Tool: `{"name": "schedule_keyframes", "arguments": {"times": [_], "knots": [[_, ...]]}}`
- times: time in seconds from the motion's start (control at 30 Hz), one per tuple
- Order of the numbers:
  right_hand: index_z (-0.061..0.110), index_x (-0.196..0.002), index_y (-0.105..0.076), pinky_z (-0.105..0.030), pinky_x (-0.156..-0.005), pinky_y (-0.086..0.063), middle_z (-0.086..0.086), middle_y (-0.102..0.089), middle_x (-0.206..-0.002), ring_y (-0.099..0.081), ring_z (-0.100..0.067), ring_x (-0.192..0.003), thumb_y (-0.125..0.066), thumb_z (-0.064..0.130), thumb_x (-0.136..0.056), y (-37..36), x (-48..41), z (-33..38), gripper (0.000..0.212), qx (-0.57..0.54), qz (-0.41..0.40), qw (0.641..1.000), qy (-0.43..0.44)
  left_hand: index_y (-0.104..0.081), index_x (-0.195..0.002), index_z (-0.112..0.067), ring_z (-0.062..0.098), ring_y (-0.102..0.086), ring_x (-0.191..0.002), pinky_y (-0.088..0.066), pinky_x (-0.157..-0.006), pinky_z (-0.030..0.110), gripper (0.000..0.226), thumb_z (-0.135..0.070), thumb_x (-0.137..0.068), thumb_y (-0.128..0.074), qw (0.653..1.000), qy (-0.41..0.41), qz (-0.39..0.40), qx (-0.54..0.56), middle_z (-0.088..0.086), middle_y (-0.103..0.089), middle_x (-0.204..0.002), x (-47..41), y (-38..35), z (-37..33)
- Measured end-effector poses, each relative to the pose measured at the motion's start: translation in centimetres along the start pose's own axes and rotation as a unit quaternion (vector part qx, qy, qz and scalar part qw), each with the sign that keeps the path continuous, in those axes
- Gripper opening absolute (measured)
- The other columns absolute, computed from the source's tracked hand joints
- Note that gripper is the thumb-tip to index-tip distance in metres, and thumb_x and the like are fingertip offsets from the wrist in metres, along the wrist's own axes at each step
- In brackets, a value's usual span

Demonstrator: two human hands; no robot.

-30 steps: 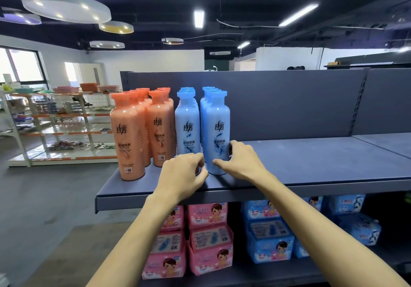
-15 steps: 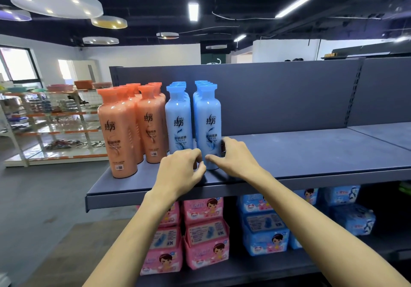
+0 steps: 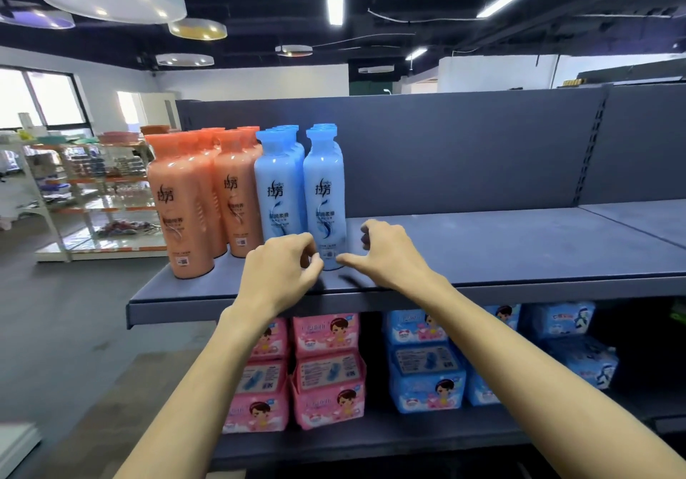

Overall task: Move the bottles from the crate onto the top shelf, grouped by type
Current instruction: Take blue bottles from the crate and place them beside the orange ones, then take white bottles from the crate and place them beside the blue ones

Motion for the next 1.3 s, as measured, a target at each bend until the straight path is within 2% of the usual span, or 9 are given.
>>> {"name": "schedule_keyframes", "arguments": {"times": [0.17, 0.33, 0.5, 0.63, 0.8, 0.9, 1.03, 1.13, 1.3], "knots": [[0.006, -0.119, -0.057, -0.044, -0.092, -0.052, -0.010, -0.067, -0.110, -0.061, -0.028, -0.107, -0.075, 0.050, -0.081, 1.9, 1.3, -1.1, 0.062, 0.015, 0.000, 1.000, 0.016, -0.057, -0.079, -0.025, 0.016, -0.059, -0.072, -0.047, -0.060, 0.031, 0.010, -0.033, -0.085, -0.057, 1.000, -0.009, -0.007, -0.012, -0.011, -0.062, -0.071, 0.8, -0.3, -1.5], [0.011, -0.134, -0.054, -0.042, -0.098, -0.050, -0.006, -0.063, -0.131, -0.061, -0.022, -0.116, -0.073, 0.041, -0.087, 4.0, 5.1, -1.5, 0.059, 0.019, -0.013, 0.998, 0.059, -0.058, -0.080, -0.027, 0.011, -0.058, -0.068, -0.047, -0.057, 0.030, 0.006, -0.029, -0.085, -0.059, 0.998, -0.048, -0.039, 0.034, -0.012, -0.059, -0.076, 2.0, 0.4, -3.3], [0.015, -0.126, -0.061, -0.039, -0.093, -0.052, 0.001, -0.068, -0.119, -0.066, -0.012, -0.105, -0.074, 0.034, -0.087, 4.6, 12.4, -3.3, 0.045, 0.021, -0.075, 0.993, 0.088, -0.060, -0.085, -0.026, 0.011, -0.058, -0.066, -0.050, -0.061, 0.033, 0.002, -0.026, -0.084, -0.059, 0.986, -0.091, -0.060, 0.122, -0.012, -0.061, -0.078, 4.7, 0.2, -5.6], [0.014, -0.125, -0.062, -0.038, -0.094, -0.051, 0.000, -0.069, -0.114, -0.065, -0.015, -0.103, -0.074, 0.032, -0.087, 3.3, 16.6, -5.3, 0.043, 0.042, -0.037, 0.997, 0.045, -0.059, -0.088, -0.027, 0.012, -0.058, -0.069, -0.049, -0.061, 0.034, 0.008, -0.032, -0.082, -0.055, 0.980, -0.135, 0.009, 0.148, -0.010, -0.060, -0.078, 8.2, -2.5, -7.9], [0.014, -0.124, -0.061, -0.038, -0.094, -0.050, -0.002, -0.069, -0.113, -0.064, -0.018, -0.104, -0.073, 0.034, -0.088, 0.5, 22.5, -9.2, 0.043, 0.080, 0.019, 0.996, -0.026, -0.058, -0.090, -0.026, 0.017, -0.061, -0.075, -0.050, -0.063, 0.036, 0.009, -0.032, -0.084, -0.056, 0.970, -0.133, 0.124, 0.164, -0.008, -0.060, -0.080, 15.0, -8.4, -8.9], [0.014, -0.118, -0.062, -0.039, -0.089, -0.051, -0.003, -0.069, -0.105, -0.064, -0.020, -0.098, -0.074, 0.034, -0.086, -1.7, 25.7, -11.7, 0.040, 0.094, 0.062, 0.990, -0.080, -0.057, -0.091, -0.025, 0.021, -0.062, -0.079, -0.049, -0.065, 0.036, 0.010, -0.032, -0.084, -0.056, 0.961, -0.126, 0.187, 0.159, -0.005, -0.061, -0.082, 19.8, -11.4, -9.5], [0.010, -0.120, -0.063, -0.038, -0.090, -0.051, -0.006, -0.071, -0.108, -0.065, -0.022, -0.102, -0.075, 0.030, -0.083, -4.7, 28.8, -15.2, 0.043, 0.089, 0.118, 0.975, -0.165, -0.056, -0.093, -0.026, 0.020, -0.061, -0.083, -0.049, -0.066, 0.037, 0.012, -0.035, -0.085, -0.053, 0.942, -0.116, 0.275, 0.155, -0.006, -0.061, -0.085, 25.8, -14.7, -10.1], [0.012, -0.115, -0.064, -0.039, -0.090, -0.053, -0.006, -0.072, -0.105, -0.067, -0.024, -0.100, -0.072, 0.030, -0.082, -6.7, 31.3, -18.0, 0.038, 0.074, 0.162, 0.959, -0.220, -0.055, -0.092, -0.027, 0.019, -0.061, -0.082, -0.048, -0.064, 0.035, 0.012, -0.037, -0.086, -0.051, 0.930, -0.094, 0.318, 0.159, -0.007, -0.060, -0.085, 29.2, -16.9, -10.3], [0.017, -0.117, -0.063, -0.038, -0.088, -0.052, -0.007, -0.070, -0.106, -0.064, -0.028, -0.103, -0.070, 0.031, -0.082, -9.7, 35.3, -22.4, 0.039, 0.107, 0.274, 0.918, -0.265, -0.053, -0.092, -0.027, 0.018, -0.059, -0.079, -0.046, -0.062, 0.035, 0.011, -0.035, -0.086, -0.049, 0.911, -0.065, 0.374, 0.161, -0.007, -0.059, -0.084, 33.9, -19.9, -10.8]]}}
Point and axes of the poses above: each hand's wrist, its own x-axis away from the middle knuckle, its own y-axis out of the back of the hand, z = x × y, the point moved 1 cm from there along -x, towards the middle knuckle
